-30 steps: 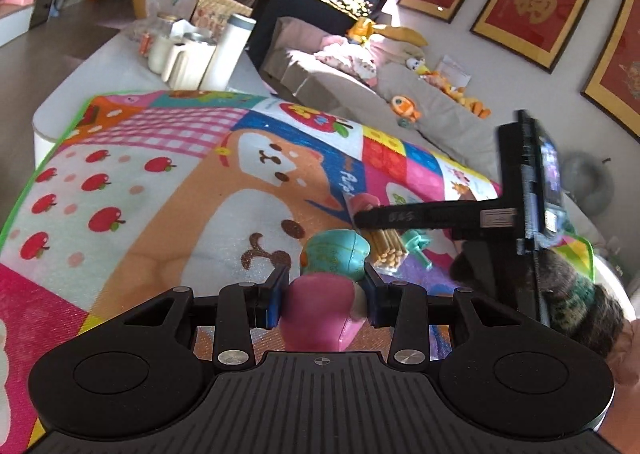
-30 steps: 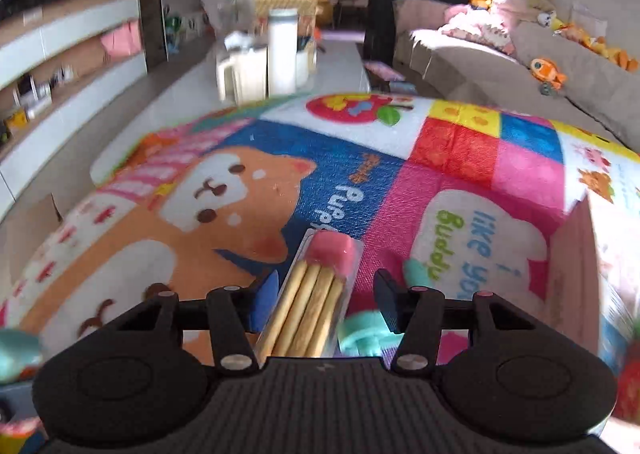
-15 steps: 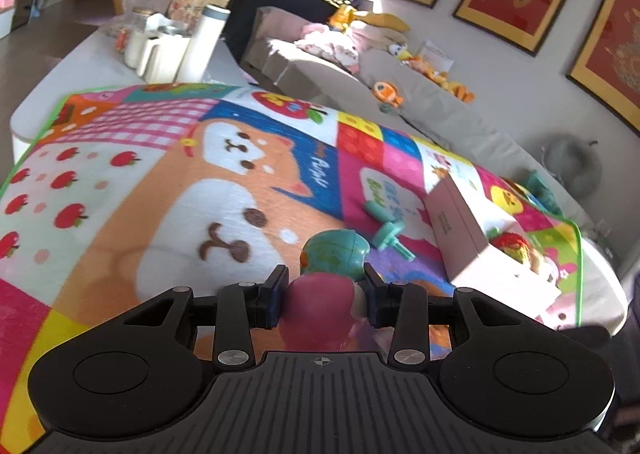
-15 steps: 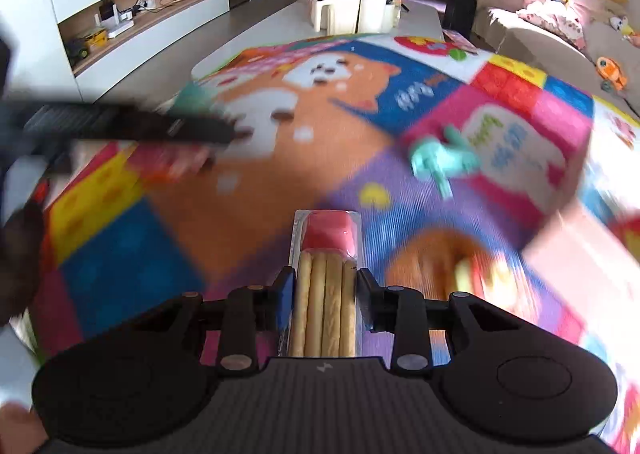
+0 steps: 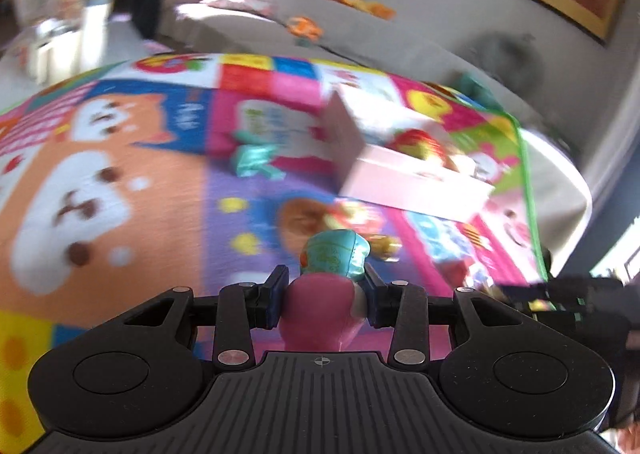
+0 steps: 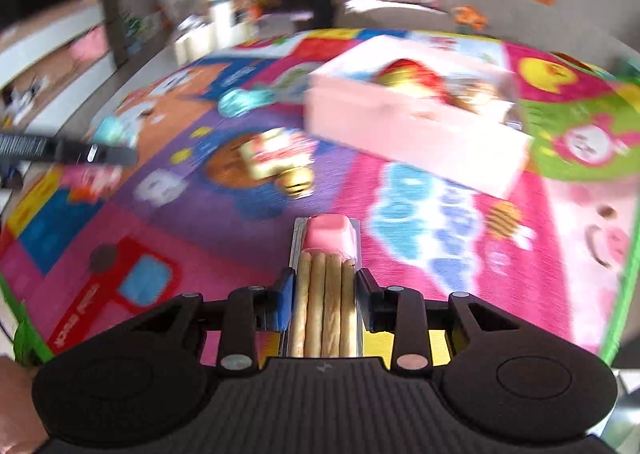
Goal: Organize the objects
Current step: 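Lower the pink squishy and biscuit tube into the pink box and open both grippers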
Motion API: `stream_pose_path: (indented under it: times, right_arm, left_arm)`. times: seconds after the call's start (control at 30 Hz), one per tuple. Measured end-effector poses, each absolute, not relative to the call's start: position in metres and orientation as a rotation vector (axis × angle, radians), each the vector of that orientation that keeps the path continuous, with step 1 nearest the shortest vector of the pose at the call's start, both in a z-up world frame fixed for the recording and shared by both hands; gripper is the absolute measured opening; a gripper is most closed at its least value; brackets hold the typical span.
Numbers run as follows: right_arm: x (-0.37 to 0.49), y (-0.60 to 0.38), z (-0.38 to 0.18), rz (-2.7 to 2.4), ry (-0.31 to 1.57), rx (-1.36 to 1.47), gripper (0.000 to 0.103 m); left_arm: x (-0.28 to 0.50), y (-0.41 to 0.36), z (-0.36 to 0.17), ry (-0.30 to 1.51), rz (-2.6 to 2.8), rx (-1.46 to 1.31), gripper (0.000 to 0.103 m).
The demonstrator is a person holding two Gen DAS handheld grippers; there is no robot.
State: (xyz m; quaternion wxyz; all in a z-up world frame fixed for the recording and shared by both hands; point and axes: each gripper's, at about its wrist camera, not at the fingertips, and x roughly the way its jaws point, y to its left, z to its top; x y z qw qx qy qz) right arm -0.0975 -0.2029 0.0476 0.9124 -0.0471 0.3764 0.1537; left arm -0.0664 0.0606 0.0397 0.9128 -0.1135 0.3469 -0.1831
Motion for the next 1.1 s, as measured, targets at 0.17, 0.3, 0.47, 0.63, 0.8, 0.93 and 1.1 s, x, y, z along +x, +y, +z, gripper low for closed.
stream_pose_path:
  times: [0.17,0.3,0.47,0.63,0.8,0.93,1.1]
  right_arm:
    - [-0.101,-0.241,0.068,0.297,0.668,0.003,0.032]
    - [-0.096,-0.266,0.081,0.273,0.594,0.064,0.032]
    - [-0.082,-0.290,0.091,0.229,0.541,0.126,0.032]
    - [-0.063,-0.307,0.098,0.193,0.511,0.159,0.032]
    - [-0.032,-0.314,0.113,0.179,0.491,0.192,0.032]
    - [0.005,-0.311,0.126,0.160,0.491,0.211,0.032]
    - [0.033,-0.298,0.131,0.136,0.518,0.180,0.032]
  left_arm:
    - [-0.039,0.020,0.074,0.641,-0.441,-0.159,0.043]
    - [0.017,-0.010,0.101,0.555,-0.484,-0.176,0.043]
    - [0.110,-0.050,0.104,0.555,-0.463,-0.225,0.044]
    - [0.153,-0.063,0.076,0.662,-0.443,-0.291,0.044]
    - [0.157,-0.055,0.065,0.643,-0.427,-0.220,0.044]
    - [0.151,-0.075,0.060,0.580,-0.480,-0.033,0.044]
    - [0.164,-0.069,0.053,0.637,-0.526,-0.127,0.044]
